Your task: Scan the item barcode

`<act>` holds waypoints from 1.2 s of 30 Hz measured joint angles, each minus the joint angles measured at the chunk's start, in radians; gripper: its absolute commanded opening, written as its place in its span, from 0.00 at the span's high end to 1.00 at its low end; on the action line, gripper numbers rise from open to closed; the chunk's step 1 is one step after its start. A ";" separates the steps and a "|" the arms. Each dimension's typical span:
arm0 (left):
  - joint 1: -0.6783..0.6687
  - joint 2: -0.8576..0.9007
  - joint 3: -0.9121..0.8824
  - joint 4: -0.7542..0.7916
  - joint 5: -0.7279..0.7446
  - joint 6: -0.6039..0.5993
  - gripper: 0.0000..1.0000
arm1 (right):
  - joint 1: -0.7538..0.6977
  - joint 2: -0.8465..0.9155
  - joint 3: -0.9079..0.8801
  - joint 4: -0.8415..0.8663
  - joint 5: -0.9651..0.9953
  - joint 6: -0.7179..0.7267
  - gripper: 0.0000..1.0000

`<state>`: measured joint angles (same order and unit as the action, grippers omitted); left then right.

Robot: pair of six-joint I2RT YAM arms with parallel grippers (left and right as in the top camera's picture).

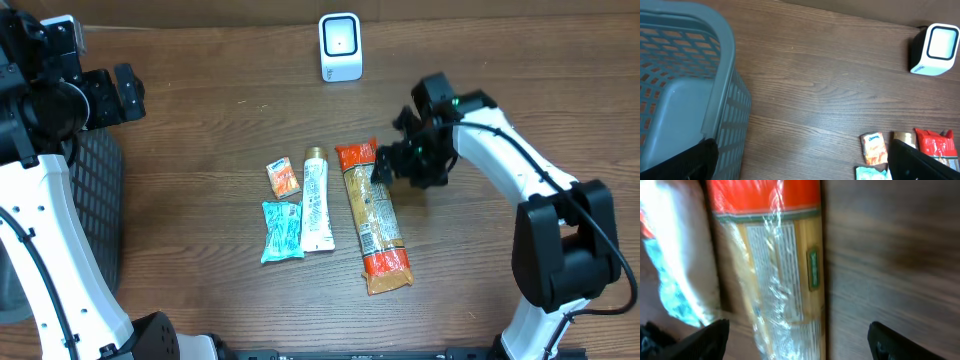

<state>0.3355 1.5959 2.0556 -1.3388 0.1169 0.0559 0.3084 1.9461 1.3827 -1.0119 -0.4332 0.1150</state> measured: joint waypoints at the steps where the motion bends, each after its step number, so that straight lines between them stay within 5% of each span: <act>1: 0.000 0.000 0.000 0.000 0.000 0.000 0.00 | 0.000 0.000 -0.041 0.030 -0.023 -0.008 0.09; 11: 0.000 0.000 0.000 0.000 0.000 0.000 0.00 | 0.010 0.002 -0.140 0.190 -0.143 -0.009 0.06; 18: 0.000 0.000 0.000 0.000 0.000 0.000 0.01 | 0.037 0.050 -0.135 0.236 -0.204 0.086 0.15; 20: 0.000 0.000 0.000 0.000 0.000 0.000 0.00 | 0.038 0.063 -0.131 0.236 -0.237 0.109 0.22; 27: 0.000 0.000 0.000 0.000 0.000 0.000 0.01 | 0.041 0.108 -0.131 0.240 -0.286 0.157 0.76; 33: 0.000 0.000 0.000 0.000 0.000 0.000 0.00 | 0.041 0.108 -0.132 0.242 -0.322 0.160 0.96; 36: 0.000 0.000 0.000 0.000 0.000 0.000 0.00 | 0.041 0.108 -0.132 0.241 -0.342 0.162 0.96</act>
<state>0.3359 1.5959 2.0556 -1.3388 0.1169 0.0559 0.3492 2.0544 1.2510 -0.7704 -0.7750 0.2771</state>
